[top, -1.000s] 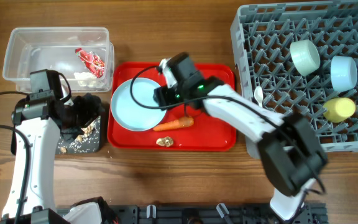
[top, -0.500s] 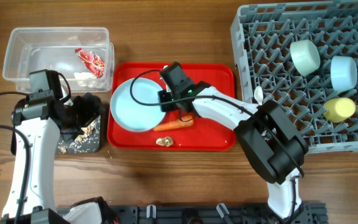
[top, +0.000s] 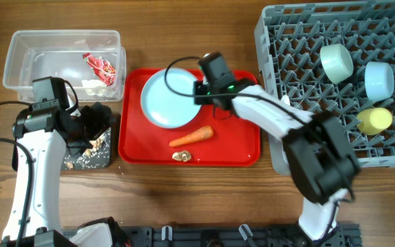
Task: Sort waste into correct bins and load items into the dishwasher rack
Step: 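Carry the blue plate right and stand it upright in the rack, then reach the left gripper to the carrot on the red tray and grasp it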
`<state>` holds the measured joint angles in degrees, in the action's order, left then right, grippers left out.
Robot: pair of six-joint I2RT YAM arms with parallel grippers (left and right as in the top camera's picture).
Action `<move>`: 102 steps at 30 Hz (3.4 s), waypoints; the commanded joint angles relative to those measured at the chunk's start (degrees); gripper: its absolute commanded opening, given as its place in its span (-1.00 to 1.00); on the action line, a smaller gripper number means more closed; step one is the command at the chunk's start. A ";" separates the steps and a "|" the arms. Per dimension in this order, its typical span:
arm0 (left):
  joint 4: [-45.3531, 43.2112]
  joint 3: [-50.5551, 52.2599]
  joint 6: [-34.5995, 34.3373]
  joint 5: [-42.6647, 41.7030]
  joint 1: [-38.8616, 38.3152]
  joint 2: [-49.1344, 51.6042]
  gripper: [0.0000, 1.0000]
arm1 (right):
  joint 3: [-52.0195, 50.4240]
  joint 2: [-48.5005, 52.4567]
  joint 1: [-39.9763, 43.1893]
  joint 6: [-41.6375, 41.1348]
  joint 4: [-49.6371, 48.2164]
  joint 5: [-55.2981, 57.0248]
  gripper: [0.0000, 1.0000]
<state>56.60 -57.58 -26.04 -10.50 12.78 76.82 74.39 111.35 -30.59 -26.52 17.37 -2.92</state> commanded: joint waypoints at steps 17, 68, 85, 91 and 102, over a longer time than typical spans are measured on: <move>-0.22 -0.59 -0.35 0.09 0.24 -0.74 0.89 | 0.48 -25.24 15.67 27.32 4.15 73.40 -0.91; -0.63 -0.59 -0.37 -1.55 0.24 -0.74 0.98 | 0.17 -28.65 16.68 23.43 23.32 14.64 0.31; -10.12 -0.59 15.58 -2.97 -20.59 1.51 0.99 | 0.17 -36.81 17.49 21.29 36.44 6.93 0.78; -16.20 -0.59 23.39 -2.89 -34.60 7.52 1.00 | 0.17 -36.79 21.55 15.08 39.23 6.62 0.92; -24.26 -0.59 27.80 6.58 -48.35 22.32 0.96 | 0.17 -36.76 27.30 14.45 40.74 5.35 0.94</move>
<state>32.82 -57.63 -0.62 -8.95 -33.98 95.24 74.35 74.94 -3.51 -10.83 58.06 3.84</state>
